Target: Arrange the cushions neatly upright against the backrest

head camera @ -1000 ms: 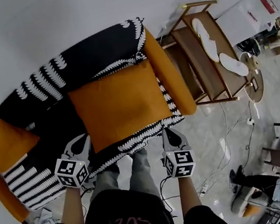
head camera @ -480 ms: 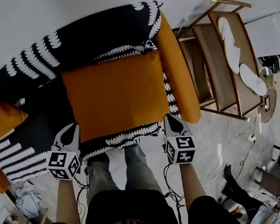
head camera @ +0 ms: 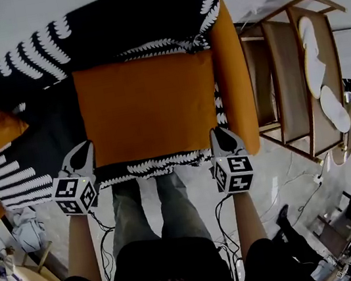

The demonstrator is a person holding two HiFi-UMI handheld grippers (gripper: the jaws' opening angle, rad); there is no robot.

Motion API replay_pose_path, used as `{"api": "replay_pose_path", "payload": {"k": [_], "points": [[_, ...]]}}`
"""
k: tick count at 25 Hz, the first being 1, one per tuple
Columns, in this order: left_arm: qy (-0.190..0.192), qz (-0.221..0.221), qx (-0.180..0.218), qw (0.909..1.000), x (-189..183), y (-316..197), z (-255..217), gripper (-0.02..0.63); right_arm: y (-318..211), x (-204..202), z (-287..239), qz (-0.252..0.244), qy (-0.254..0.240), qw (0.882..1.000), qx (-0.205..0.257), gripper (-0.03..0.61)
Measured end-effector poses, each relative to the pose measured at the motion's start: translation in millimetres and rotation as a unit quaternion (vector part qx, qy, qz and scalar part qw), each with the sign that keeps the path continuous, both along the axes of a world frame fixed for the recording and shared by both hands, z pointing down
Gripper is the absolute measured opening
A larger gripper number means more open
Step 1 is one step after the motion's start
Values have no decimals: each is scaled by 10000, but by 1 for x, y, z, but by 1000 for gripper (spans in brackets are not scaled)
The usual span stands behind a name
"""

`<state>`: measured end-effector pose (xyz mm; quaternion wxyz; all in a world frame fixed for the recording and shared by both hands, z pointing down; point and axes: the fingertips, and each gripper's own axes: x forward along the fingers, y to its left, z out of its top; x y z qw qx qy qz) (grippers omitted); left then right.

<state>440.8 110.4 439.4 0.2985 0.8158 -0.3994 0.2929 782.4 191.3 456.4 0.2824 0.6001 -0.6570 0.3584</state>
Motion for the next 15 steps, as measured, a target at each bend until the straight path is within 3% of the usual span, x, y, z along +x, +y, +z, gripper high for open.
{"api": "replay_pose_path", "payload": {"k": [10,15], "points": [[-268,-316,-184,9990,-22,-15,56,48,-28,17,51,-84,-61,9998,-166,109],[-191,-504,-388,9978,-33,-23,90,119,-33,24,83,-72,-96,9993,-349,196]]}}
